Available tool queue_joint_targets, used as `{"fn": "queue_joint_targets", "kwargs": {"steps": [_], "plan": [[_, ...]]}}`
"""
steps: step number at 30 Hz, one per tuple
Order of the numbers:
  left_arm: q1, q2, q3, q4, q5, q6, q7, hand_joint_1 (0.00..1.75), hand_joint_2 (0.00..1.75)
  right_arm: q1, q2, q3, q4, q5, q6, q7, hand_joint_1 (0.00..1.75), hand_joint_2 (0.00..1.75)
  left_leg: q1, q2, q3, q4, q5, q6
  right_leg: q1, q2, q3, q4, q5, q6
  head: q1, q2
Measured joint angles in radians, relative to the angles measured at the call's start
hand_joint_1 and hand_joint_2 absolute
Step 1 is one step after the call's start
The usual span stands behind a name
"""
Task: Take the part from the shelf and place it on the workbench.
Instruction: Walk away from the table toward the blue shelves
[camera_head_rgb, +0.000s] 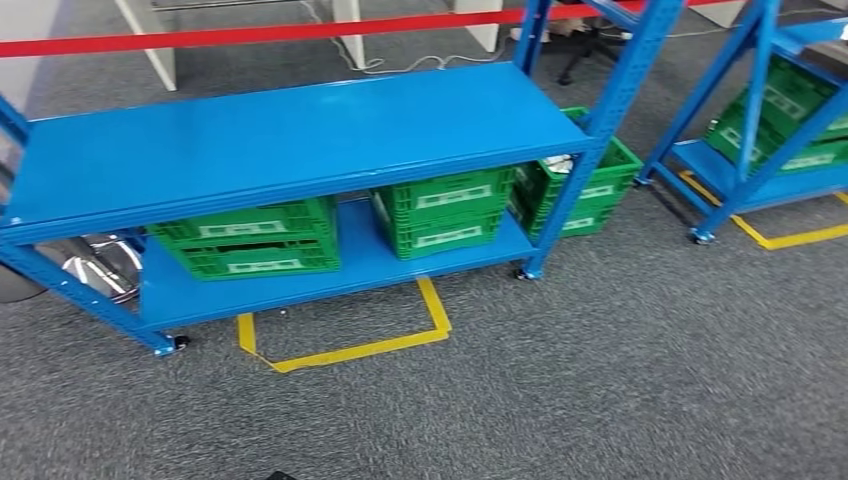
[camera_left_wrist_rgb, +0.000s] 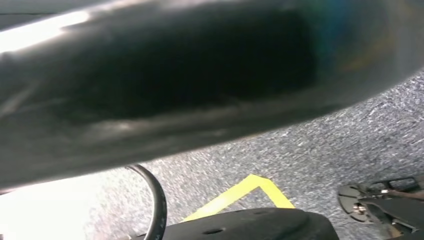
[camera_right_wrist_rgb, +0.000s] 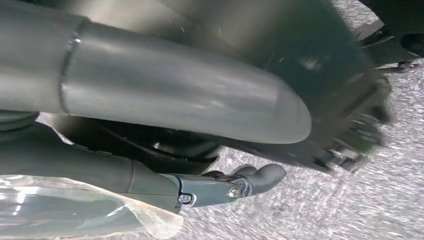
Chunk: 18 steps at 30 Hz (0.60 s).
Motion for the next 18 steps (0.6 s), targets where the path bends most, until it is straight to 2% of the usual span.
{"fn": "queue_joint_targets", "kwargs": {"steps": [1,2,3,4,5,6,7,8,9,10,12,13,14,15,16,17,18], "plan": [[0.000,0.000,0.000,0.000,0.000,0.000,0.000,0.00,0.00,-0.002,0.000,0.000,0.000,0.000,0.000,0.000,0.00,0.00,0.000,-0.014,0.001,0.000,0.000,0.001,0.000,0.003,-0.023,0.038,-0.001,0.000,0.000,0.000],[0.001,0.000,0.000,0.000,0.000,0.000,0.000,0.00,0.00,-0.004,0.000,0.000,0.000,0.000,0.000,0.000,0.00,0.00,-0.001,-0.029,0.003,0.000,-0.001,0.001,0.000,0.005,-0.028,0.035,0.019,-0.001,0.000,0.000],[0.001,0.000,0.001,0.000,0.000,0.000,0.000,0.00,0.00,-0.005,0.000,0.000,0.000,0.000,0.000,0.000,0.00,0.00,0.000,-0.044,0.006,0.001,-0.001,0.000,-0.001,0.009,-0.014,-0.007,0.056,-0.002,0.000,0.000],[0.001,0.000,0.001,0.000,-0.001,0.000,0.000,0.00,0.00,-0.004,0.000,0.000,0.000,0.001,0.001,0.000,0.00,0.00,0.000,-0.060,0.007,0.001,-0.002,-0.001,-0.003,0.024,0.012,-0.075,0.101,-0.004,0.000,0.000],[0.000,0.000,0.001,0.000,-0.001,0.000,0.000,0.00,0.00,-0.002,0.000,0.001,0.000,0.001,0.002,0.001,0.00,0.00,-0.001,-0.076,0.008,0.003,-0.002,-0.004,-0.006,0.048,0.039,-0.144,0.134,-0.005,0.001,0.000],[-0.001,0.000,0.001,0.000,-0.001,0.000,0.000,0.00,0.00,0.000,0.000,0.002,0.000,0.002,0.004,0.001,0.00,0.00,-0.001,-0.090,0.005,0.005,-0.002,-0.008,-0.009,0.070,0.061,-0.200,0.153,-0.007,0.001,0.000],[-0.002,0.000,0.001,0.000,-0.002,0.000,0.000,0.00,0.00,0.001,0.000,0.003,0.000,0.002,0.005,0.001,0.00,0.00,-0.001,-0.101,0.000,0.006,-0.001,-0.014,-0.011,0.086,0.075,-0.232,0.158,-0.010,0.002,0.000],[-0.001,0.000,0.001,0.000,-0.005,0.001,0.000,0.00,0.00,0.001,0.000,0.004,0.000,0.002,0.006,0.001,0.00,0.00,0.000,-0.112,-0.005,0.007,0.002,-0.021,-0.010,0.089,0.080,-0.242,0.153,-0.014,0.002,0.000],[0.001,0.000,0.001,0.000,-0.007,0.001,0.001,0.00,0.00,0.001,0.001,0.004,0.000,0.001,0.006,0.002,0.00,0.00,0.002,-0.123,-0.010,0.006,0.005,-0.028,-0.010,0.080,0.084,-0.247,0.153,-0.020,0.002,0.000],[0.003,0.000,0.001,0.000,-0.010,0.002,0.001,0.00,0.00,0.001,0.001,0.005,-0.001,0.001,0.006,0.002,0.00,0.00,0.003,-0.119,-0.013,0.008,0.004,-0.034,-0.010,0.069,0.087,-0.249,0.156,-0.026,0.001,0.000],[0.005,0.000,0.001,0.000,-0.015,0.004,0.003,0.00,0.00,0.002,0.002,0.005,-0.001,0.000,0.005,0.002,0.00,0.00,0.001,-0.073,-0.032,0.051,-0.026,-0.043,-0.010,0.042,0.093,-0.257,0.160,-0.039,-0.003,0.000],[0.003,0.000,0.001,0.000,-0.017,0.005,0.003,0.00,0.00,0.004,0.003,0.005,-0.001,-0.001,0.004,0.002,0.00,0.00,0.000,-0.041,-0.054,0.100,-0.055,-0.047,-0.010,0.027,0.095,-0.259,0.160,-0.044,-0.005,0.000],[0.002,0.000,0.001,0.000,-0.018,0.005,0.004,0.00,0.00,0.006,0.003,0.004,-0.001,-0.001,0.003,0.002,0.00,0.00,0.001,-0.018,-0.083,0.165,-0.088,-0.051,-0.008,0.011,0.097,-0.259,0.158,-0.047,-0.007,0.000],[0.001,0.000,0.001,0.000,-0.020,0.005,0.005,0.00,0.00,0.007,0.002,0.004,-0.001,-0.001,0.003,0.002,0.00,0.00,0.002,-0.008,-0.113,0.230,-0.114,-0.055,-0.006,-0.006,0.098,-0.259,0.156,-0.049,-0.008,0.000],[0.001,0.000,0.001,0.000,-0.022,0.005,0.006,0.00,0.00,0.008,0.002,0.004,-0.001,-0.001,0.002,0.002,0.00,0.00,0.004,-0.003,-0.132,0.273,-0.125,-0.057,-0.005,-0.022,0.099,-0.259,0.154,-0.050,-0.008,0.000],[0.002,0.001,0.001,0.000,-0.024,0.005,0.008,0.00,0.00,0.008,0.002,0.004,0.000,-0.001,0.002,0.003,0.00,0.00,0.005,0.000,-0.134,0.281,-0.117,-0.059,-0.005,-0.037,0.101,-0.259,0.151,-0.050,-0.008,0.000],[0.004,0.001,0.001,0.000,-0.028,0.005,0.011,0.00,0.00,0.008,0.002,0.004,0.000,0.000,0.001,0.004,0.00,0.00,0.006,0.004,-0.117,0.249,-0.090,-0.059,-0.005,-0.049,0.104,-0.259,0.149,-0.049,-0.008,0.000]]}}
